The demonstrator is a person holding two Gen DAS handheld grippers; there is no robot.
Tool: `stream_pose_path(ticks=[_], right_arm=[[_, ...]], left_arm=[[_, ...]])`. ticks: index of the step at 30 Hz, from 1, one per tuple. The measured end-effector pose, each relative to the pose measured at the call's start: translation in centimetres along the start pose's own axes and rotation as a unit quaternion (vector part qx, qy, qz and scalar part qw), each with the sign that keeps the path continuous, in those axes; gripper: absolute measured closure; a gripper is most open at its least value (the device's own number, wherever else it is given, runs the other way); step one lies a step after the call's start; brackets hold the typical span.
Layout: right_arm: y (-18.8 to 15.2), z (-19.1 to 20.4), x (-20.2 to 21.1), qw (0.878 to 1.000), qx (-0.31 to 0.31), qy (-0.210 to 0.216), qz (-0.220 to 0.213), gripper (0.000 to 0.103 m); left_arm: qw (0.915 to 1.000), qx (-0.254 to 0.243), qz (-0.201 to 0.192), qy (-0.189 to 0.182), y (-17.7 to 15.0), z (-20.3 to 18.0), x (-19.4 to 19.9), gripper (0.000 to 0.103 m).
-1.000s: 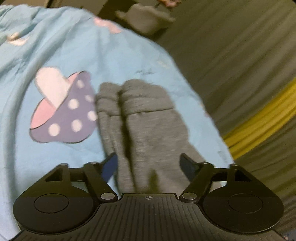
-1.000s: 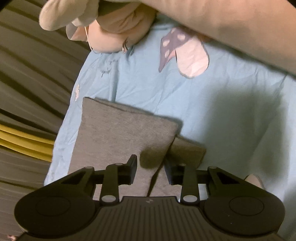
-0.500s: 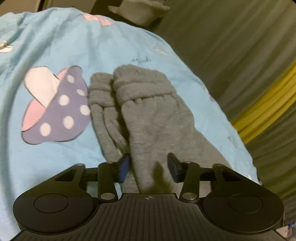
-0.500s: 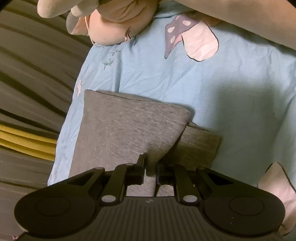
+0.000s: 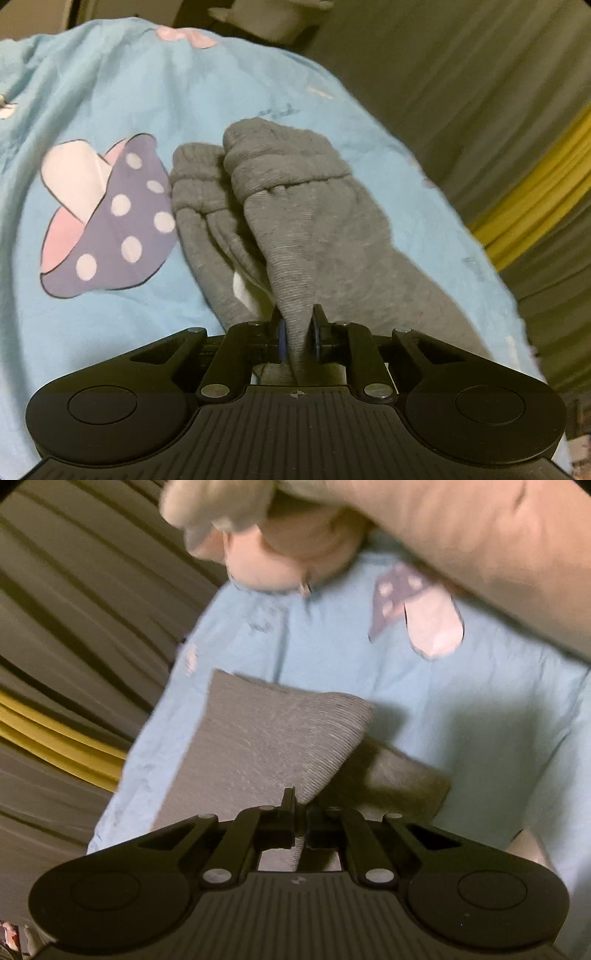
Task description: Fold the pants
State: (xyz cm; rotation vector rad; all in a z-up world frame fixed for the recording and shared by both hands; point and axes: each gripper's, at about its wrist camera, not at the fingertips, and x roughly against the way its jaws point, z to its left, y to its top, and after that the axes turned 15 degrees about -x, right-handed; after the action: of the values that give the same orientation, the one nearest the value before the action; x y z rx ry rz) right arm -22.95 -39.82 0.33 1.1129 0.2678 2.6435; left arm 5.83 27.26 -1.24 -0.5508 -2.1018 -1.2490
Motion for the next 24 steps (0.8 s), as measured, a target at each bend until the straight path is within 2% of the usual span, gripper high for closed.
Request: stream_pose_path(ticks=[3, 6, 9, 11, 12, 13, 15, 17, 19, 21, 24], right_arm=[[-0.1, -0.3, -0.2, 0.999, 0.014, -0.029, 0.005, 0.099], [-0.7, -0.3, -1.2, 0.996, 0.050, -0.076, -0.011, 0.099], [-1.2, -0.3, -1.4, 0.993, 0.080, -0.089, -0.016, 0.099], [-1.4, -0.1, -1.9, 0.988, 0.100, -0.119, -0.012, 0.098], [-1.5, 0.0, -2.0, 0.983, 0.112, -0.142, -0.015, 0.095], [-1.5, 0.2, -1.7, 0.980, 0.118, -0.157, -0.030, 0.085], [-1.7, 0.9, -0.4, 0.970, 0.135, -0.181, -0.088, 0.078], [-2.6, 2.5, 0.9, 0.963, 0.160, -0.165, -0.141, 0.078], [-4.5, 4.9, 1.3, 0.963, 0.191, -0.110, -0.155, 0.078], [-7.7, 7.8, 0.3, 0.962, 0.235, -0.052, -0.128, 0.077], [-13.9, 11.2, -3.7, 0.960, 0.280, 0.018, -0.018, 0.070]], left_arm=[[0.9999, 0.003, -0.009, -0.011, -0.5, 0.9, 1.0, 0.089], [0.9998, 0.003, -0.016, -0.012, -0.9, 1.5, 1.7, 0.089], [0.9995, 0.028, -0.010, -0.011, -1.1, 2.6, 1.6, 0.087], [0.9988, 0.050, -0.001, 0.005, -1.1, 3.1, 1.5, 0.072], [0.9980, 0.061, 0.000, 0.015, -1.1, 3.4, 1.8, 0.054], [0.9966, 0.075, -0.003, 0.034, -1.2, 3.6, 2.5, 0.040], [0.9945, 0.075, -0.036, 0.063, -1.4, 3.3, 4.8, 0.029], [0.9935, 0.042, -0.066, 0.082, -1.5, 1.8, 6.6, 0.022], [0.9931, -0.010, -0.092, 0.073, -1.6, -1.1, 7.6, 0.017], [0.9919, -0.065, -0.102, 0.039, -1.6, -4.8, 7.6, 0.010], [0.9847, -0.147, -0.080, -0.048, -2.8, -11.0, 6.0, 0.008]])
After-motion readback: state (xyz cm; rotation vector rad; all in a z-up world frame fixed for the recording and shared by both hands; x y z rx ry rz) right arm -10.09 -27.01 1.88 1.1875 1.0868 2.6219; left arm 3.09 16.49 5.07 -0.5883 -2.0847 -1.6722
